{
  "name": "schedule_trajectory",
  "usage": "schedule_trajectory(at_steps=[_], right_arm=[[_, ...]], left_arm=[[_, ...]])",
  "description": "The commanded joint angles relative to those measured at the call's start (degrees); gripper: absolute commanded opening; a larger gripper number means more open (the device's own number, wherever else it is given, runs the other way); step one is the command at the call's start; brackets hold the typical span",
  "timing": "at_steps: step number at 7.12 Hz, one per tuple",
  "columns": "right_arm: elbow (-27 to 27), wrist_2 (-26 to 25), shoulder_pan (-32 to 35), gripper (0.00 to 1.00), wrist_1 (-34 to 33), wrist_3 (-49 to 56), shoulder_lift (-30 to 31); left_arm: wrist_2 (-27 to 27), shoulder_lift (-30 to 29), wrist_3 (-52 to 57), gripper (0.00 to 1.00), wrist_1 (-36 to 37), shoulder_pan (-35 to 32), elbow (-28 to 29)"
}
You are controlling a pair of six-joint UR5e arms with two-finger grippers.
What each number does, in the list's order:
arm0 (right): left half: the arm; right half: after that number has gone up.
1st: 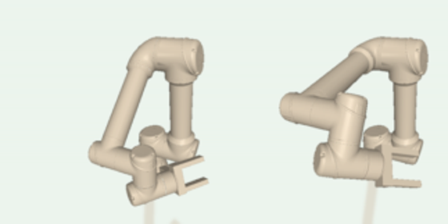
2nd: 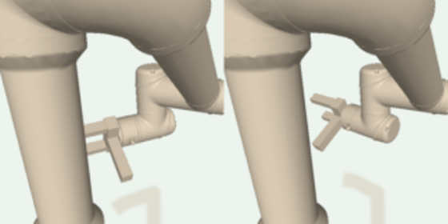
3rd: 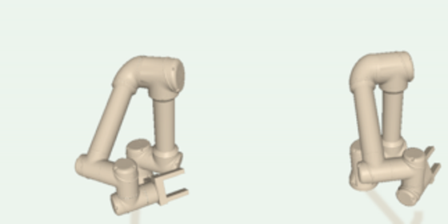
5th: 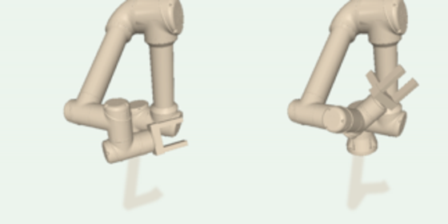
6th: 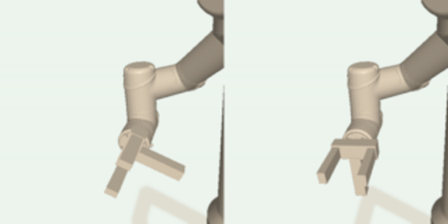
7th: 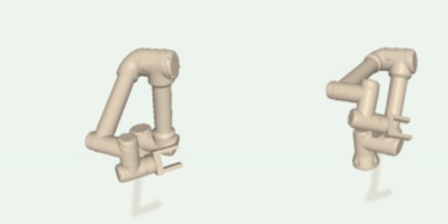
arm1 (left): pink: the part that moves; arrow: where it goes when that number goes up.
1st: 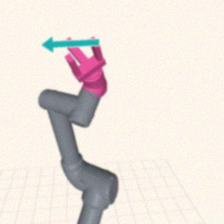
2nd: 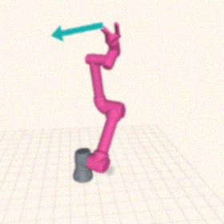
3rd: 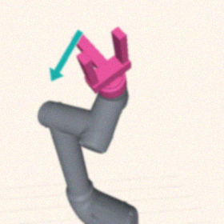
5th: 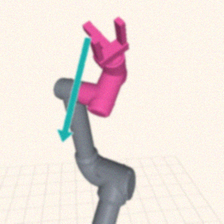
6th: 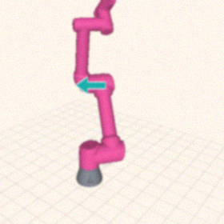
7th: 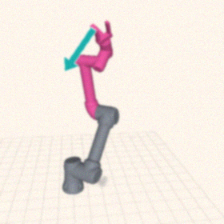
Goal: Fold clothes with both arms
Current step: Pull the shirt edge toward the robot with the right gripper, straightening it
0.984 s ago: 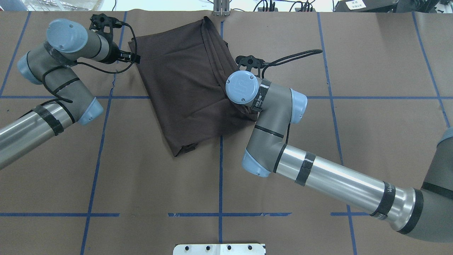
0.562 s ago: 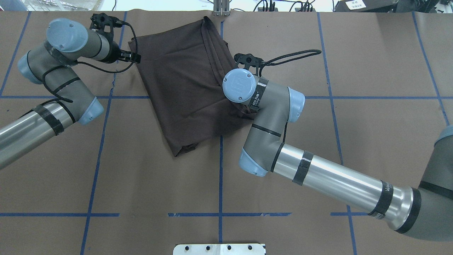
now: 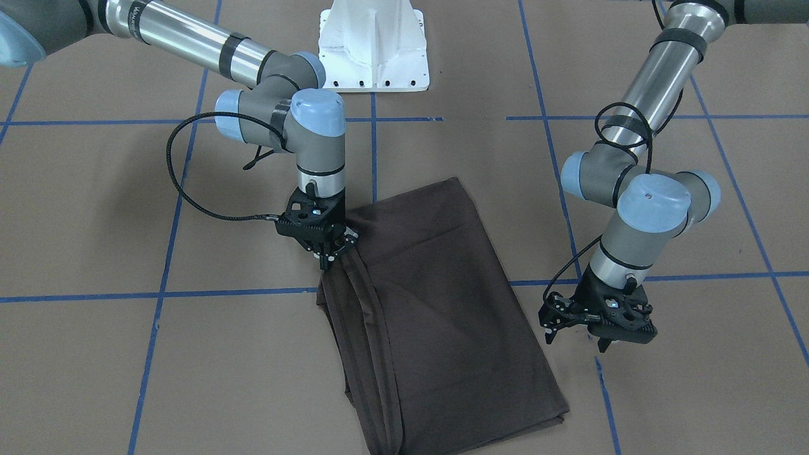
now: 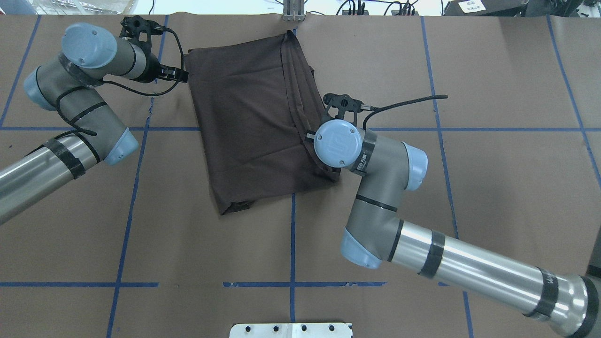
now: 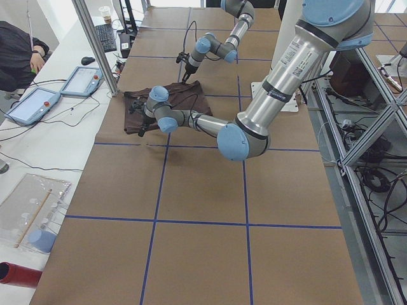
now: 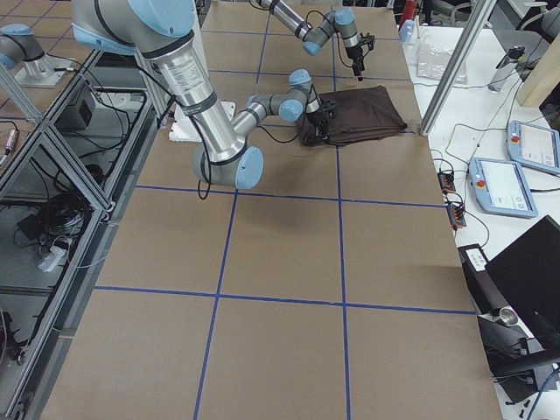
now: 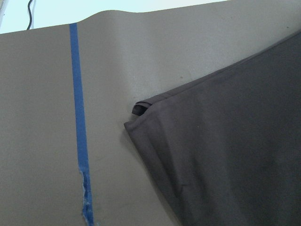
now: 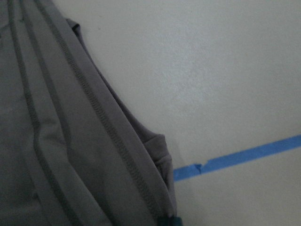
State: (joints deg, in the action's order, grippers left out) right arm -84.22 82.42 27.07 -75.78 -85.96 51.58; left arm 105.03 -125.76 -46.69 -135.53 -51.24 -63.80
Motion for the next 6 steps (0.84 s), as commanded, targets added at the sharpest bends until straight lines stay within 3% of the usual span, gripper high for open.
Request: schedule_trajectory(at_steps=[1,2,4,5,6], right_arm=[[-13.72,-4.87,-6.22,0.00,-0.33,-2.01,11.57],[-18.39,-6.11,-8.33,0.00,-0.34,-2.63,17.01],[-22.90,-6.39,-9.06,0.00,-0.25,-2.55,22.06],[-23.44,-6.30,-9.23,0.99,-0.25,-1.77,22.34],[-26.23,-5.78,-8.97,1.00,-0.42,0.24,22.51]], left_arm=[[0.00,-0.10,-0.07,1.00,0.00,0.09,-0.10],[0.00,-0.19,-0.24,1.00,0.00,0.26,-0.10],[0.00,-0.28,-0.24,1.00,0.09,0.35,-0.97],[0.00,-0.28,-0.24,1.00,0.18,0.35,-1.50],[0.09,-0.36,-0.24,1.00,0.18,0.35,-1.59]])
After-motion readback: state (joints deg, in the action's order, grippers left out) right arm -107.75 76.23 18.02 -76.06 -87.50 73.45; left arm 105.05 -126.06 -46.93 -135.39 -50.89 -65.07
